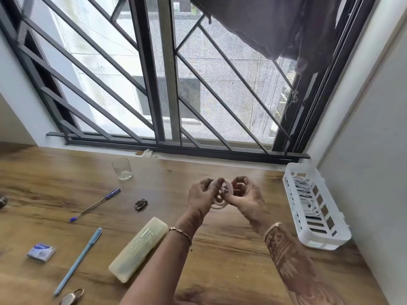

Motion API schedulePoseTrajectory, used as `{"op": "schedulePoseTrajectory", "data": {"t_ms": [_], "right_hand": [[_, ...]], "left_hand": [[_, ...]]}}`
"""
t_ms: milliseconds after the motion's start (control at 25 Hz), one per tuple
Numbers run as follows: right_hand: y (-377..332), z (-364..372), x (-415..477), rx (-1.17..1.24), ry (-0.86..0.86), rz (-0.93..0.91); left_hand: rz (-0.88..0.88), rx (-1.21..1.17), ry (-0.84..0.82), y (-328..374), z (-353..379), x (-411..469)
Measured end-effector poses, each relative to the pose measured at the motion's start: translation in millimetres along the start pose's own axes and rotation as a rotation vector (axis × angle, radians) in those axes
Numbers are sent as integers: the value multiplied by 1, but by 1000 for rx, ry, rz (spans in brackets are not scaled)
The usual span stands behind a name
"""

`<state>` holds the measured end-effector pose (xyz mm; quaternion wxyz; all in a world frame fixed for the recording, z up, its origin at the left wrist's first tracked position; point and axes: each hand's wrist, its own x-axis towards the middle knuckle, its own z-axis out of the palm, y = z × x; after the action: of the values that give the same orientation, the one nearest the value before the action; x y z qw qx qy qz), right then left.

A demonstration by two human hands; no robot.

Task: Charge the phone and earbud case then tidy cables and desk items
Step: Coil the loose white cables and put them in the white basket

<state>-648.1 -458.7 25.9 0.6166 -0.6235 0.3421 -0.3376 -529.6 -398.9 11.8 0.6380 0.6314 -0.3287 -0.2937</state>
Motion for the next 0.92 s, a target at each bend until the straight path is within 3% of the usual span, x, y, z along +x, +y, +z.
{"op": "schedulePoseTrajectory", "data": {"t_ms": [200,320,600,920], "right_hand": [[11,-1,2,-487,169,-504],[15,-2,2,-775,217,-660],[20,0,3,-701,235,-603],[32,1,7,-379,271,-415]], "left_hand": [[-90,-53,-61,-7,2,2],[-134,-152,-85,-9,1,2],[-82,-62,-40,-10,-7,6],[-118,-44,-71,-8,-4,1]]}}
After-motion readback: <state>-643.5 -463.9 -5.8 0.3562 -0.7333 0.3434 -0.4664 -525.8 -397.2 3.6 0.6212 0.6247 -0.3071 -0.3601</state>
